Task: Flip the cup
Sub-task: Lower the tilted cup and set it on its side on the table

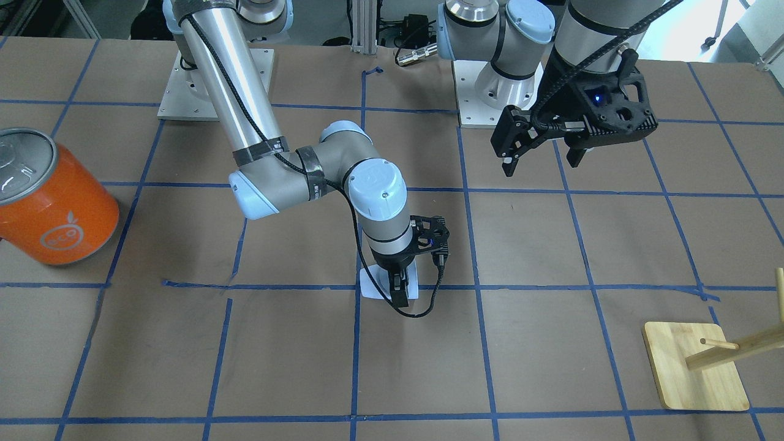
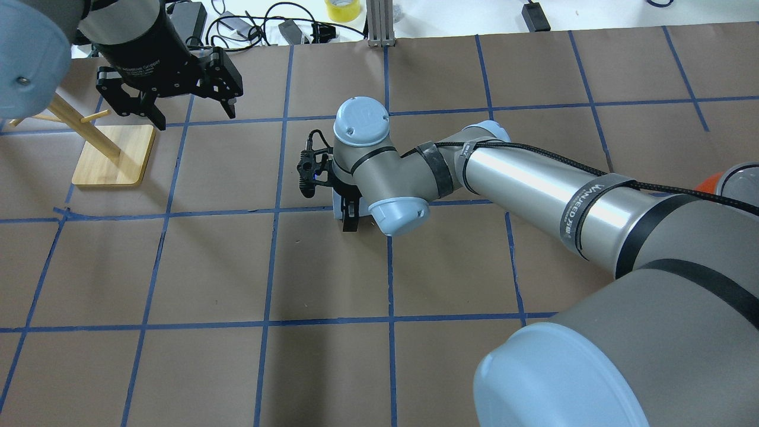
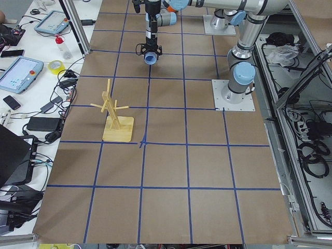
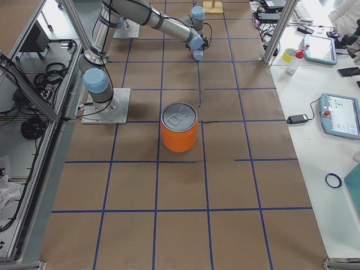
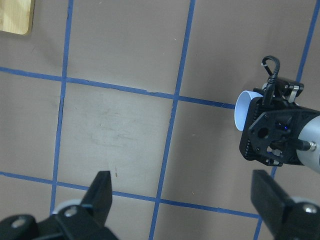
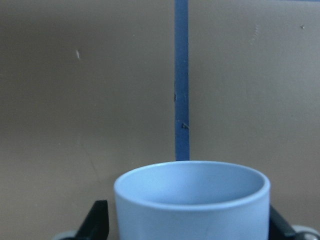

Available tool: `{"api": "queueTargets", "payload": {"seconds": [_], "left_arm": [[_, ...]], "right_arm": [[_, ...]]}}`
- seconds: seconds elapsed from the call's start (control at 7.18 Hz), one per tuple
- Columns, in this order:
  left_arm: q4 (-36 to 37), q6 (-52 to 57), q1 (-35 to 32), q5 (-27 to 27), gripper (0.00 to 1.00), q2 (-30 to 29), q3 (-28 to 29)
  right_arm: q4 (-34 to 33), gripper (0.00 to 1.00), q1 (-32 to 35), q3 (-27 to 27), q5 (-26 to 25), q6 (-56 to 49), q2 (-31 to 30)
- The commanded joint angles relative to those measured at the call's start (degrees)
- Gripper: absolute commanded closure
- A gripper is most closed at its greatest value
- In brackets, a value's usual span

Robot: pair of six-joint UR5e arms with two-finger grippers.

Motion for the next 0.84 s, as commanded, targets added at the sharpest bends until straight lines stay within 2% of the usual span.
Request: {"api": "queueTargets", "payload": {"seconds": [0.0, 0.28, 0.7], "left_arm": [[0.0, 0.0, -0.08, 0.0, 0.0, 0.06, -0.03], [0.0, 0.0, 0.0, 0.0, 0.0, -0.02, -0.03], [0.0, 0.0, 0.0, 0.0, 0.0, -0.02, 0.06]], "right_arm": [[0.03, 0.0, -0.09, 0.0, 0.18, -0.02, -0.32], [0.64, 0.0, -0.44, -0.09, -0.26, -0.02, -1.8], [8.27, 0.0, -2.28, -0.09, -0.69, -0.29, -7.69]]}}
